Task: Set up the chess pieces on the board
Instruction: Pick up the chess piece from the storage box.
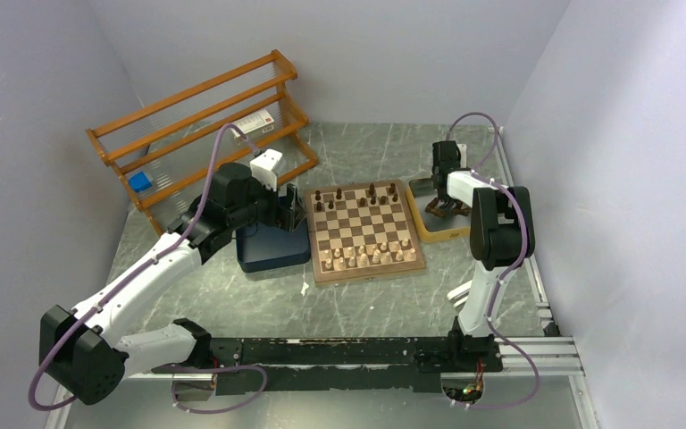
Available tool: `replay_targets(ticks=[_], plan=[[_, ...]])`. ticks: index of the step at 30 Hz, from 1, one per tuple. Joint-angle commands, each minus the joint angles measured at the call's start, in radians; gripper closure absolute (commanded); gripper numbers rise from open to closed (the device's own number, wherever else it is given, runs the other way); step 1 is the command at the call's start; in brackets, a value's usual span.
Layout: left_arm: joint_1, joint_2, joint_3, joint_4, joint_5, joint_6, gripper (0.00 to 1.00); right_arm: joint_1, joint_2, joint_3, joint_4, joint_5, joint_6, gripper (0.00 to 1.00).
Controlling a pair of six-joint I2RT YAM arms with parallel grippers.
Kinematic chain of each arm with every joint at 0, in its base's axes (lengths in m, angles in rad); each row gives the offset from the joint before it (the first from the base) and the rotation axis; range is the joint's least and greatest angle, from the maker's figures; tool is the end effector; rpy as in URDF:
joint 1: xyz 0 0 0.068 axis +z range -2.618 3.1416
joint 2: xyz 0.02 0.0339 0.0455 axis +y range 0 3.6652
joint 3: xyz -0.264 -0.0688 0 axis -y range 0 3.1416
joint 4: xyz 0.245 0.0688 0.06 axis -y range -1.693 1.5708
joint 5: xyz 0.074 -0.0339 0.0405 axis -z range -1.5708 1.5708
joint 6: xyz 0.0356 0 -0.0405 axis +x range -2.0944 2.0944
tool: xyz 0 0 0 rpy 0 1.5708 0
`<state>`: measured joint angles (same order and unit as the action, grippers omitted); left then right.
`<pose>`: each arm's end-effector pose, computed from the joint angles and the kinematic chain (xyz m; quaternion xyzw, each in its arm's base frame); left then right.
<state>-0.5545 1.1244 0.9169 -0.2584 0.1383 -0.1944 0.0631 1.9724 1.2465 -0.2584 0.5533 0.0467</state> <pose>0.2148 -0.1388 0.3108 0.1877 0.8290 -0.2462 0.4657 0.4044 0.0068 0.1519 0.0714 0.9215 -0.2458 0.2920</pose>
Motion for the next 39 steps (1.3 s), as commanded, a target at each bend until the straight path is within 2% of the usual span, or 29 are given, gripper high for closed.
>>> replay_targets(ticks=[1, 12, 28, 33, 35, 37, 39], plan=[[-0.007, 0.007, 0.004, 0.009, 0.043, 0.018, 0.11, -0.013, 0.020, 0.028, 0.009, -0.035, -0.003, 0.71], [-0.008, 0.000, 0.001, 0.014, 0.044, 0.016, 0.10, -0.019, -0.035, 0.014, -0.006, -0.154, 0.057, 0.72], [-0.008, -0.002, -0.004, 0.021, 0.049, 0.005, 0.11, -0.037, 0.002, 0.035, -0.024, -0.168, 0.133, 0.70], [-0.008, 0.001, -0.008, 0.025, 0.042, -0.010, 0.12, -0.040, -0.001, 0.037, -0.032, -0.166, 0.134, 0.82], [-0.008, 0.004, -0.005, 0.022, 0.043, -0.014, 0.12, -0.039, -0.005, 0.036, -0.037, -0.160, 0.138, 0.84], [-0.008, 0.007, -0.003, 0.019, 0.051, -0.015, 0.12, -0.039, -0.002, 0.037, -0.045, -0.158, 0.149, 0.83], [-0.008, 0.005, -0.004, 0.020, 0.052, -0.014, 0.13, -0.039, 0.002, 0.034, -0.043, -0.162, 0.154, 0.76]])
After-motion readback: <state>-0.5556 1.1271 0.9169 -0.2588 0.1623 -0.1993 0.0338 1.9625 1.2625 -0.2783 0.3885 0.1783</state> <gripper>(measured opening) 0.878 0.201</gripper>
